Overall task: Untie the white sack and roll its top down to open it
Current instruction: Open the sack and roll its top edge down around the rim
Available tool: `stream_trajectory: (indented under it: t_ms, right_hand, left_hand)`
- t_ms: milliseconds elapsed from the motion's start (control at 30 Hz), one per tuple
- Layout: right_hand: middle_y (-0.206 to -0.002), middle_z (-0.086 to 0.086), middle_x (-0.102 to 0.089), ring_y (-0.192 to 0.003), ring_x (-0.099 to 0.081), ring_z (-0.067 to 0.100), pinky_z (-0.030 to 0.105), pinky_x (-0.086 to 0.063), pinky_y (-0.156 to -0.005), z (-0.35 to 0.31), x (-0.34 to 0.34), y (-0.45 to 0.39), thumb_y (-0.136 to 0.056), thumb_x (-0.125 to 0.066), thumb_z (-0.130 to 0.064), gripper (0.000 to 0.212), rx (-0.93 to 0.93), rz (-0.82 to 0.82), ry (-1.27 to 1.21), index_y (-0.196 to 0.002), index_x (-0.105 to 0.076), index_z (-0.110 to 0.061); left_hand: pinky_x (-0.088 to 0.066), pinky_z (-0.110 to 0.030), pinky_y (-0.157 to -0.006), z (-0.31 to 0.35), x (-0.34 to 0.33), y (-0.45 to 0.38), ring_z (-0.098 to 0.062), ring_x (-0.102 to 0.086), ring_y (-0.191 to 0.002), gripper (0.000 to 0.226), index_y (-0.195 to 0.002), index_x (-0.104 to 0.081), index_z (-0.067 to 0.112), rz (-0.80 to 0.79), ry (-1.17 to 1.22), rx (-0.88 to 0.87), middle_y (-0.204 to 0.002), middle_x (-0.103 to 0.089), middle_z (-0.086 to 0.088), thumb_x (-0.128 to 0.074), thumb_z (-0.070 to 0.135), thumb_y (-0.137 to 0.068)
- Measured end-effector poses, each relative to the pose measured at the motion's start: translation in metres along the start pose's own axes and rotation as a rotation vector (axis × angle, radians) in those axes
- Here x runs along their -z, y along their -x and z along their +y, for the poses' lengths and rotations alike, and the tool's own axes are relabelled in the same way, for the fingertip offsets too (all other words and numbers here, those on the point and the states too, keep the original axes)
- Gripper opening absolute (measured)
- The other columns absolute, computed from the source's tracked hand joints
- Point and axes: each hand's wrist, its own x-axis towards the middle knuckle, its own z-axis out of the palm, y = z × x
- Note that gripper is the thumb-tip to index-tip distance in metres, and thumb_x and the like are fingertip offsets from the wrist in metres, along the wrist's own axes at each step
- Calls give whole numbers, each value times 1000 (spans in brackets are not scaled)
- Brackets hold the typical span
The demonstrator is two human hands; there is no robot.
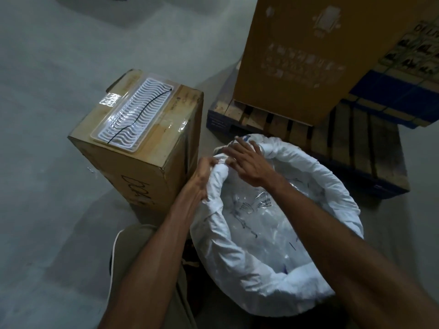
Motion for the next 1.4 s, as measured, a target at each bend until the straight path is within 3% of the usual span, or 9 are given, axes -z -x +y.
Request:
stream_trajectory:
  t_ms: [267, 533, 700, 833, 1000, 1133, 1200, 1300, 1400]
  right_hand:
    - [-120, 12, -70, -106, -62, 28, 40, -38, -87, 15, -2, -32, -109, -23, -50, 54, -14, -121, -32, -130, -65, -24]
    - [-130, 18, -63, -113, -62, 34, 39, -45, -87, 12, 13, -79, -110, -34, -42, 44, -223, -410, -150, -129, -68, -20]
    - [-125, 9, -64, -114, -58, 25, 39, -46, -90, 31, 10, -49, -101, -25, -61, 65, -21, -37, -56, -129, -64, -18]
    - [-111, 8, -63, -104, -58, 26, 43, -44, -92, 62, 2, -25, -104, -24, -53, 54, -109, 147, 63, -110, -63, -17]
    - [-70, 2, -55, -66, -55, 22, 41, -50, -70, 59, 7, -33, -109, -25, -53, 52, -234, 34, 11, -64, -39, -32]
    - [-114, 16, -69, -102, -65, 32, 40, -47, -86, 54, 12, -57, -110, -23, -52, 59, -318, -180, -19, -108, -68, -14]
    - [-140, 14, -61, -125, -58, 33, 38, -43, -97, 52, 22, -67, -112, -26, -44, 53, -310, -389, -75, -139, -60, -15]
    - [-147, 14, -55, -134, -52, 32, 38, -38, -105, 57, 36, -75, -111, -29, -43, 51, -379, -557, -170, -145, -55, -15]
    - [-141, 12, -61, -124, -58, 31, 40, -44, -100, 63, 34, -70, -112, -31, -43, 46, -270, -453, -85, -146, -55, -26]
  left_hand:
    - [-42, -47, -107, -3, 1, -6, -38, -46, -133, 66, -147, -41, 8, 336, -1440, -496, -148, -41, -20, -46, 54, -100]
    - [-47, -42, -97, -14, -6, -23, -36, -58, -120, 46, -136, -51, 6, 353, -1436, -549, -132, -63, -16, -55, 31, -98]
    - [-49, -44, -100, 1, -9, -28, -39, -58, -122, 44, -132, -60, 10, 497, -1135, -387, -133, -63, -16, -56, 38, -98]
    - [-52, -38, -91, 12, -11, -45, -37, -64, -110, 48, -121, -65, 0, 411, -968, -231, -124, -68, -19, -68, 38, -92]
    - [-48, -37, -83, 11, -11, -43, -31, -62, -106, 46, -127, -58, 12, 313, -1354, -330, -121, -64, -9, -54, 41, -92]
    - [-38, -46, -106, 3, -23, -44, -32, -46, -127, 62, -146, -40, 16, 349, -1625, -669, -141, -48, -14, -52, 45, -92]
    - [-41, -45, -104, -4, -33, -49, -29, -51, -122, 58, -146, -43, 17, 281, -1644, -755, -137, -54, -12, -48, 42, -94]
    - [-51, -44, -93, -9, -42, -59, -29, -58, -112, 45, -138, -51, 14, 280, -1617, -714, -129, -62, -10, -50, 34, -97]
    - [-54, -41, -90, -4, -50, -64, -28, -64, -107, 35, -129, -62, 18, 359, -1483, -711, -120, -70, -8, -54, 35, -99]
